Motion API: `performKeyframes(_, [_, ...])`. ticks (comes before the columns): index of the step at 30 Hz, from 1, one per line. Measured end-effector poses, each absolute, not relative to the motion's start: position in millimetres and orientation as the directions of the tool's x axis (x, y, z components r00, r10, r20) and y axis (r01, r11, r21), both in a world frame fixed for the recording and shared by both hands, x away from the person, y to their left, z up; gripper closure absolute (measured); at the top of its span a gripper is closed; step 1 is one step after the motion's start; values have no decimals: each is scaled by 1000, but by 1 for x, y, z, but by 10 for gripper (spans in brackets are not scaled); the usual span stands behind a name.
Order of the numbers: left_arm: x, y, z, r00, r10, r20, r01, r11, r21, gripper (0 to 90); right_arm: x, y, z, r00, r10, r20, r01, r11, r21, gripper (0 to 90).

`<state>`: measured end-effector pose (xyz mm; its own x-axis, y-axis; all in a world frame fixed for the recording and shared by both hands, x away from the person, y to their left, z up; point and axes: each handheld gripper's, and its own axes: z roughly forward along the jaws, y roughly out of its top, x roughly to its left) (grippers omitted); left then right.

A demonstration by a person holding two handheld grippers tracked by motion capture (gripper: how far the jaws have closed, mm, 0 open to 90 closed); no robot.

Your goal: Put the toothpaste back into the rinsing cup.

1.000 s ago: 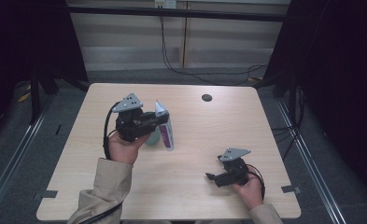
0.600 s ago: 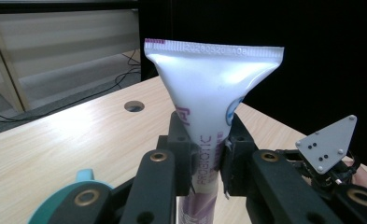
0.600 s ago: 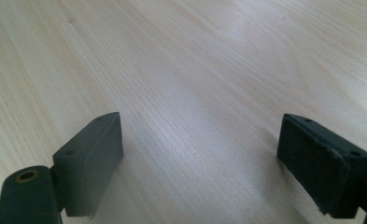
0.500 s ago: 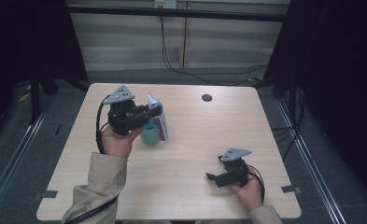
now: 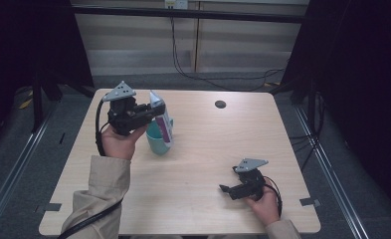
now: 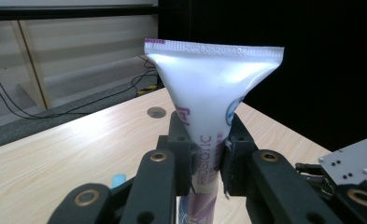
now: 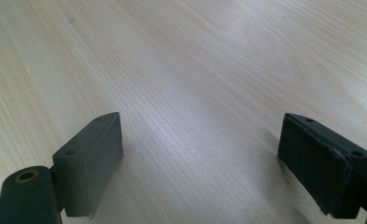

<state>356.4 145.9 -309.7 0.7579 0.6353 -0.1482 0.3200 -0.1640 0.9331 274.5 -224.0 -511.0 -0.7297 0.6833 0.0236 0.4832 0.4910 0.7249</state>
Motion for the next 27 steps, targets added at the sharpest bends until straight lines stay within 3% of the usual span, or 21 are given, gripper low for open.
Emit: performKeyframes(27, [384,154,-312,687,716,-124,322,-147,935,775,275,-224,-511,-730,683,24,483,490,725,133])
